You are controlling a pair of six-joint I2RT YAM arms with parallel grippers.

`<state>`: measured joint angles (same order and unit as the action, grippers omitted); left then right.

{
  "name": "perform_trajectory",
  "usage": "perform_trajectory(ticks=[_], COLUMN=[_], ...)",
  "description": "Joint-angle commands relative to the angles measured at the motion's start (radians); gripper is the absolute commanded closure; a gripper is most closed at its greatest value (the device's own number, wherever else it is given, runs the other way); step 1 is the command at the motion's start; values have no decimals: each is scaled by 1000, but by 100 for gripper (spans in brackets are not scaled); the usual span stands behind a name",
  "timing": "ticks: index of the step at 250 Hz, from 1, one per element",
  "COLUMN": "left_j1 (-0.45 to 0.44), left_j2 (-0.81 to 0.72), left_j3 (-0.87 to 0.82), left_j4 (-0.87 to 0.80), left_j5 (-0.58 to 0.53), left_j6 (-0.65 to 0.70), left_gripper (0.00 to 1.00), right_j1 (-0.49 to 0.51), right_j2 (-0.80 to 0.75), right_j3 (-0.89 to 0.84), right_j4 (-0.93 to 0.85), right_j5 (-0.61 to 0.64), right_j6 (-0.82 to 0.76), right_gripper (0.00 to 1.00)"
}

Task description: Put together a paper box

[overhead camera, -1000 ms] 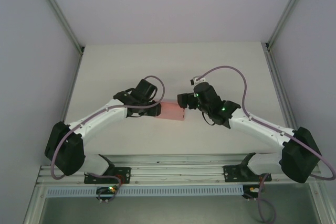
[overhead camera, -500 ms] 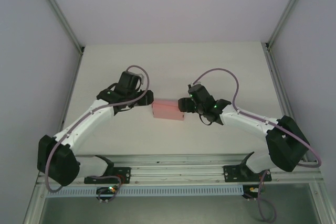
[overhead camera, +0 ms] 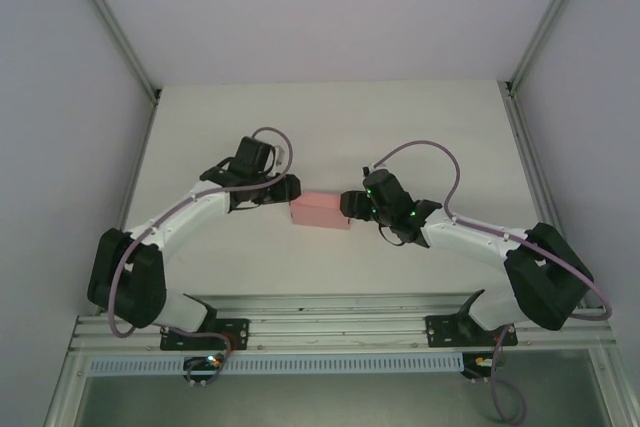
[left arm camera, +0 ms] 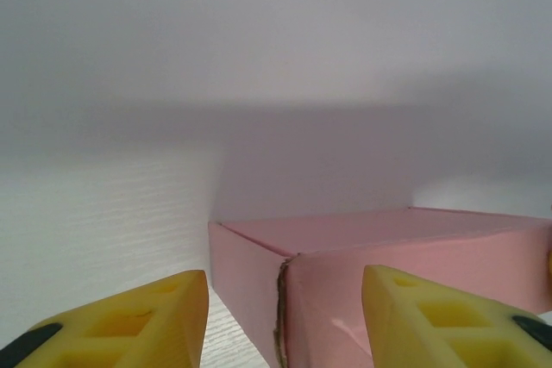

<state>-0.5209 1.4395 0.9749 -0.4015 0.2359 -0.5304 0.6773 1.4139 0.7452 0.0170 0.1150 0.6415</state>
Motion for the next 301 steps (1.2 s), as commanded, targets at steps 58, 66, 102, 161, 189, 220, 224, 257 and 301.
perform_trajectory(ticks=[58,66,102,161,189,220,224,257,301], left_j1=[33,33,35,16,13,7,5,-1,-19], left_j2=[-25,-21,22,53,49,48,47,43,-47], left_j3=[-229,-269,-365,-423,-450,-459,-459,-447,-358], left_j4=[277,344,501,613,628,625,626,614,459], left_j5=[151,165,201,227,217,200,200,196,126], left_j6=[-31,-25,-17,-10,-17,-16,-14,-10,56], left_gripper=[62,67,89,100,100,100,100,100,80], right_j1=[-13,-15,-34,-36,-29,-15,-14,-13,-4], right_j2=[50,55,71,68,61,67,68,55,-12], right_j3=[-67,-74,-107,-175,-215,-259,-260,-250,-178], right_j4=[-117,-103,-35,98,170,242,246,247,152], right_j5=[-6,-13,-58,-95,-116,-108,-105,-93,-104], right_j6=[13,11,1,1,3,-11,-12,-18,-68], right_gripper=[38,38,45,66,70,75,75,75,65])
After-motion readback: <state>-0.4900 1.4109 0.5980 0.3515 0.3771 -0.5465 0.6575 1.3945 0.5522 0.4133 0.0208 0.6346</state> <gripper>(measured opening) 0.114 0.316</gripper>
